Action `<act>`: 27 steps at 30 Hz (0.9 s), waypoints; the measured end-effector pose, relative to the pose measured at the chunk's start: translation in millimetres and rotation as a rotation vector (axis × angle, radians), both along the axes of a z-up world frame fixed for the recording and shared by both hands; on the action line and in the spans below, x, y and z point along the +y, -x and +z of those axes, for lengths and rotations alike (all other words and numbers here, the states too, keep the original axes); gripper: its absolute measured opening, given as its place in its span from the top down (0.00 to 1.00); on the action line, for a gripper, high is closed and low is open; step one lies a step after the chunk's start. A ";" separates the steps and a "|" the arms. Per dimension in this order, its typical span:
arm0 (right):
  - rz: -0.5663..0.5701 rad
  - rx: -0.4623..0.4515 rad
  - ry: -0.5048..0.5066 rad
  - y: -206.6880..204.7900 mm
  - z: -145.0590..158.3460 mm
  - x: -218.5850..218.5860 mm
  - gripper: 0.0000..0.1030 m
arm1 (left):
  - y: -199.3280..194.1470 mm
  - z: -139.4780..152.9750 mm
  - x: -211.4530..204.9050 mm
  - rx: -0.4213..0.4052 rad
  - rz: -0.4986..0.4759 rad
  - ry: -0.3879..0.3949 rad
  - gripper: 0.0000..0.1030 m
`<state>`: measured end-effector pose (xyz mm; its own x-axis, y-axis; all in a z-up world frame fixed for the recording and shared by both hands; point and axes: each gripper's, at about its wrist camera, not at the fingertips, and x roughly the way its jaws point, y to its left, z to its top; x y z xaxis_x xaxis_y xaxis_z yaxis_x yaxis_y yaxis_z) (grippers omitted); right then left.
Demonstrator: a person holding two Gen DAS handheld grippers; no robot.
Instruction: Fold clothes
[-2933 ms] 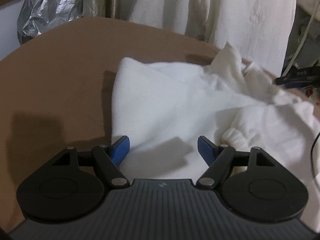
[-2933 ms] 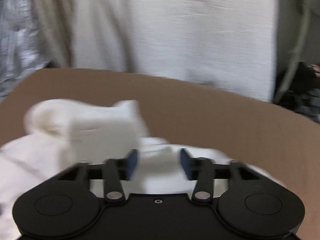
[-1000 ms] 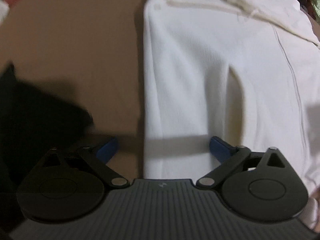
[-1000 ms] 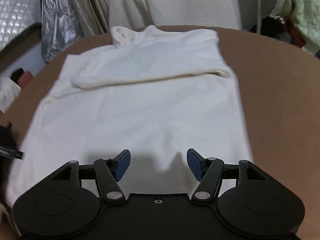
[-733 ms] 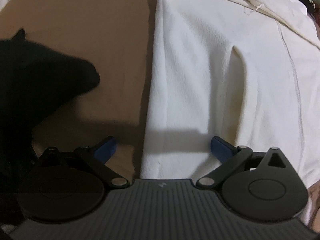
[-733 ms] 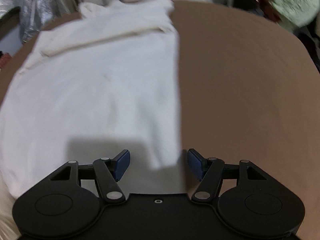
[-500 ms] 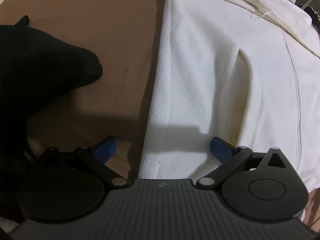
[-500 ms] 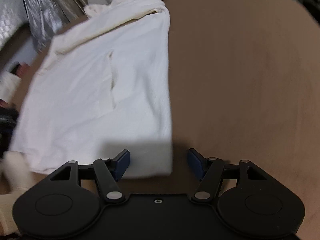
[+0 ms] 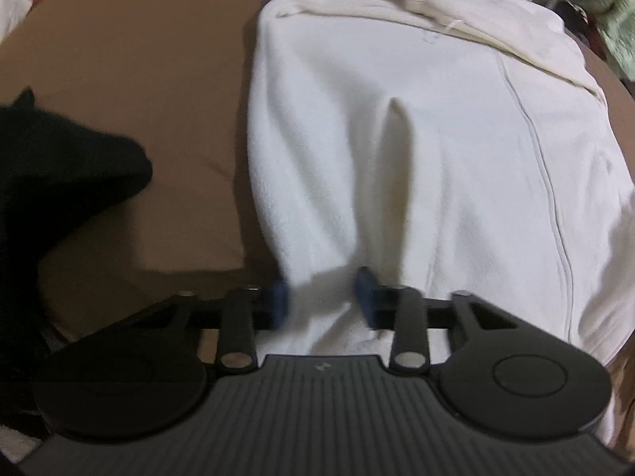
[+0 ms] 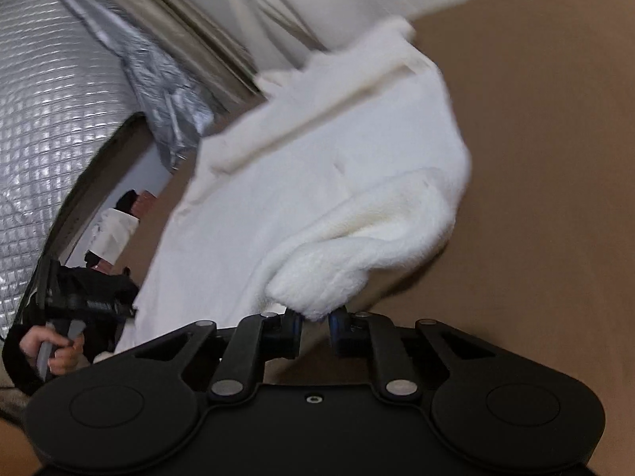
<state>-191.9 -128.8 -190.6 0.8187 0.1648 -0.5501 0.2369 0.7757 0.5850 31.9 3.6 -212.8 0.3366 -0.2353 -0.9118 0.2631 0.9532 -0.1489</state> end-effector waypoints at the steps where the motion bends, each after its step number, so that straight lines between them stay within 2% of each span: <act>1: 0.008 -0.015 0.019 -7.9 7.0 0.9 0.85 | 0.9 2.2 -1.6 -0.014 -0.006 0.002 0.90; 4: 0.030 -0.036 0.092 -26.3 27.8 3.1 0.86 | -0.2 7.9 0.8 -0.030 -0.013 0.035 0.91; 8: 0.080 -0.024 0.205 -50.1 55.9 0.3 0.90 | -36.0 24.7 14.6 0.019 0.014 0.161 0.92; 11: 0.099 -0.003 0.284 -71.7 81.2 -1.6 0.92 | -62.3 46.1 5.2 -0.036 -0.011 0.151 0.92; 16: 0.093 0.046 0.427 -119.8 125.4 -5.5 0.92 | -102.5 94.2 -25.4 -0.199 -0.105 0.081 0.92; 18: 0.071 0.067 0.455 -144.0 135.2 -11.1 0.92 | -120.5 102.3 -34.7 -0.209 -0.100 0.103 0.92; 20: 0.032 0.090 0.477 -167.8 136.6 -16.1 0.92 | -133.7 100.6 -37.6 -0.216 -0.095 0.140 0.92; 22: -0.018 0.112 0.451 -184.0 125.1 -21.1 0.92 | -137.7 87.2 -33.6 -0.190 -0.067 0.136 0.92; 25: -0.104 0.176 0.387 -194.0 92.1 -22.5 0.92 | -129.3 54.4 -22.2 -0.113 -0.040 0.143 0.91; 27: -0.154 0.215 0.352 -198.1 69.5 -21.5 0.92 | -124.3 28.6 -17.0 -0.022 -0.037 0.182 0.91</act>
<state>6.2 -150.4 -121.1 0.6798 -0.1786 -0.7113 0.4530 0.8650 0.2157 156.2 -13.3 -184.2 0.3440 -0.4085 -0.8454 0.3023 0.9006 -0.3122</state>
